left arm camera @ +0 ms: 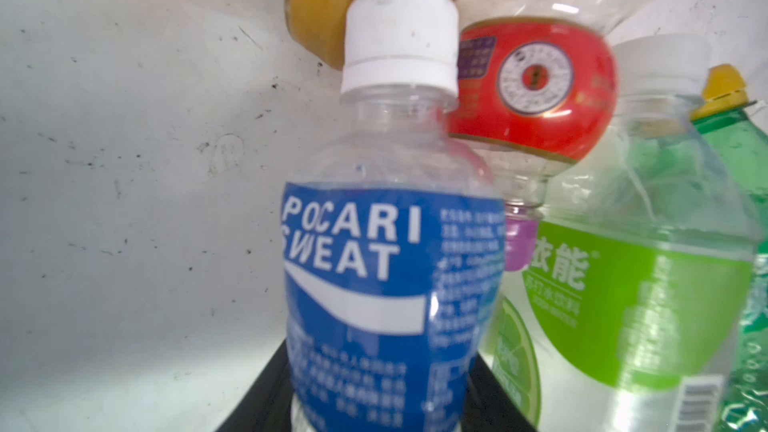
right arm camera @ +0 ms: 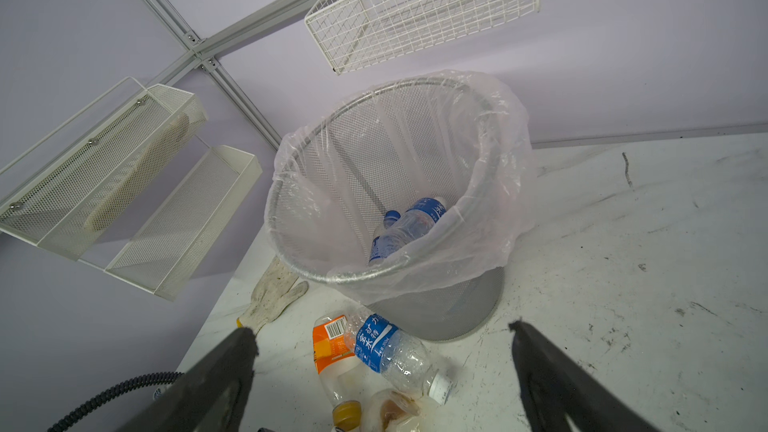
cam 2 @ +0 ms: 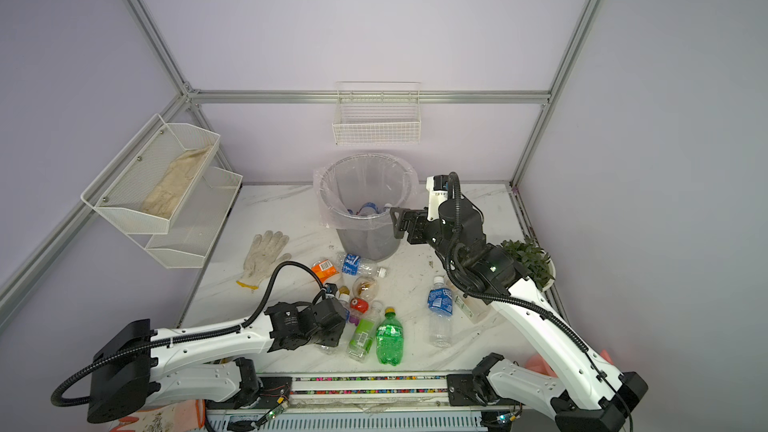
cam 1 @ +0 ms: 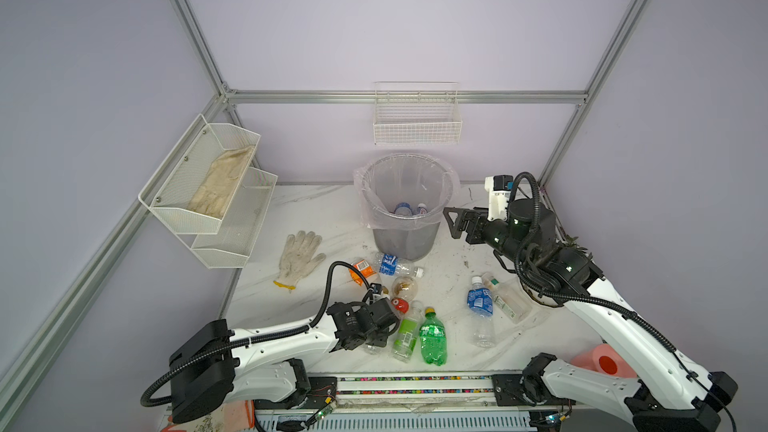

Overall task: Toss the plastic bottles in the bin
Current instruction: 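Close the left gripper around the Pocari Sweat bottle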

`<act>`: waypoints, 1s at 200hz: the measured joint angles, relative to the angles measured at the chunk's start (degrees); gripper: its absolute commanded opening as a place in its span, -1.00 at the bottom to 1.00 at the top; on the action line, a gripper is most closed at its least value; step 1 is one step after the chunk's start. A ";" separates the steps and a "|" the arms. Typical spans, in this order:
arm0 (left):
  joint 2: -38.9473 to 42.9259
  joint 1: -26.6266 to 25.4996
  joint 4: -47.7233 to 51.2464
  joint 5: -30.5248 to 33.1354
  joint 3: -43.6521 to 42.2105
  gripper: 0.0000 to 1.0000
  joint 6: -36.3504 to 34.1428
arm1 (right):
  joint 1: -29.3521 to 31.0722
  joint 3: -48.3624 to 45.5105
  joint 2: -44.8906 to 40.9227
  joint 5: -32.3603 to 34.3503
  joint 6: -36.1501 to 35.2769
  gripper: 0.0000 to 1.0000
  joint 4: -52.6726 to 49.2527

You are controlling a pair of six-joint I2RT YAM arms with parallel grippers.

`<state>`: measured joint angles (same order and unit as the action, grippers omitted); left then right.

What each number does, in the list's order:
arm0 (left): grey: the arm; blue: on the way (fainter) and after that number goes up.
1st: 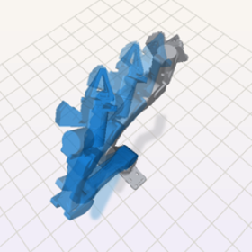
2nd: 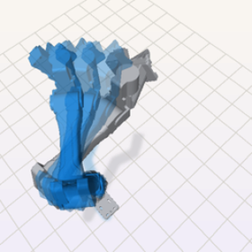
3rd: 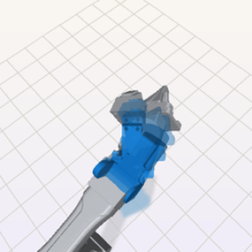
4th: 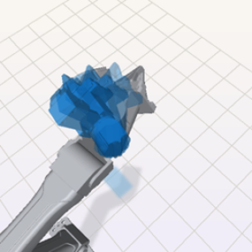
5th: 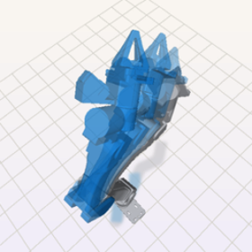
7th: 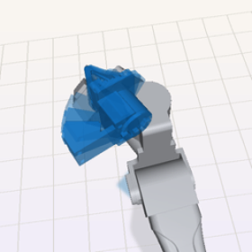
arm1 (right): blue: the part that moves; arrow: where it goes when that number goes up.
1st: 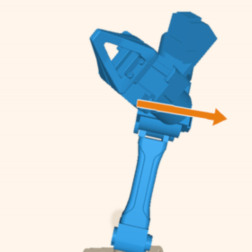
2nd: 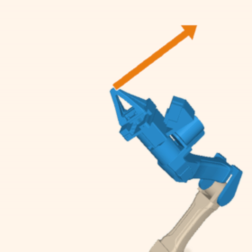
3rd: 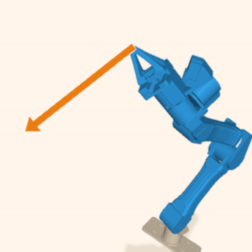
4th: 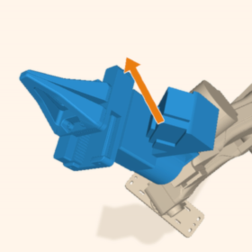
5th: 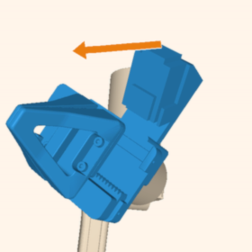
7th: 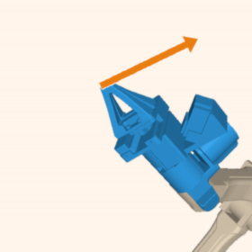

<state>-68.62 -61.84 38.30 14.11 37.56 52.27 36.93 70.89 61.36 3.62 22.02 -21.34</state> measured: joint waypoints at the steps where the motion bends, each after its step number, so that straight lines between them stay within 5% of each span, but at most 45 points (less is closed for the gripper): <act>1: 0.04 0.00 0.04 0.04 0.00 -0.12 -0.02 | 0.00 -0.02 -0.02 -0.02 0.00 0.95 0.02; 200: 12.61 -2.47 7.63 9.16 7.21 -0.16 -2.16 | 0.00 -4.17 -3.63 0.31 1.73 0.95 0.22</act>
<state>-56.01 -64.31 45.93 23.27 44.77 50.11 36.93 66.72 57.74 3.92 23.75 -21.12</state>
